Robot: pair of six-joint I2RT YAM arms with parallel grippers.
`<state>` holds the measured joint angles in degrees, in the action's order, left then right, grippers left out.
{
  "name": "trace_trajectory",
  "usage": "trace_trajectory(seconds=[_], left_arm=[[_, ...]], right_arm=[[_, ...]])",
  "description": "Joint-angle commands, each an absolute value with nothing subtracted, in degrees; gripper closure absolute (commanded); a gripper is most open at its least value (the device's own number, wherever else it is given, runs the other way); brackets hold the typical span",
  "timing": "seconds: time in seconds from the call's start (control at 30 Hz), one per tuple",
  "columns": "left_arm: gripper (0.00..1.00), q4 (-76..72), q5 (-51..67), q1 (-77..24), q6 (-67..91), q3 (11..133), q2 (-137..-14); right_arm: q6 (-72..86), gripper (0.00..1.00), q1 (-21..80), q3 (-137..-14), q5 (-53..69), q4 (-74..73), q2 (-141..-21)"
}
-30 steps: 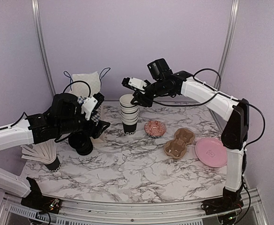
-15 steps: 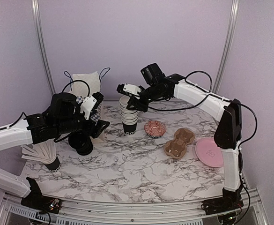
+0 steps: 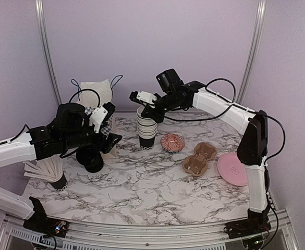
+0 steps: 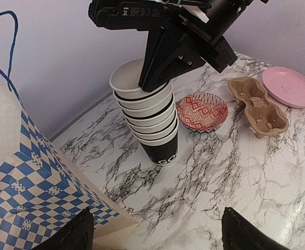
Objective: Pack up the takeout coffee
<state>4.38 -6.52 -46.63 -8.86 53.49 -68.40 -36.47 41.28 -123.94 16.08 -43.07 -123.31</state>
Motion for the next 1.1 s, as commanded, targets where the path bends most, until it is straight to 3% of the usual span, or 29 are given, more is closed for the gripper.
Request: trace_trajectory(seconds=[0.0,0.43,1.07], left_arm=[[0.15,4.83,-6.52,-46.65,-9.54,53.44,-66.81],[0.15,4.82,-6.65,-46.69,-9.56,53.35,-67.06],[0.14,4.92,-7.98,-46.74,-10.18,52.91,-67.94]], right_arm=[[-36.43,1.00,41.57,-128.57,14.02,-40.68,-124.10],[-37.12,1.00,41.80,-130.44,12.80,-41.06,-122.07],[-37.34,1.00,42.46,-126.11,13.25,-43.30,-109.46]])
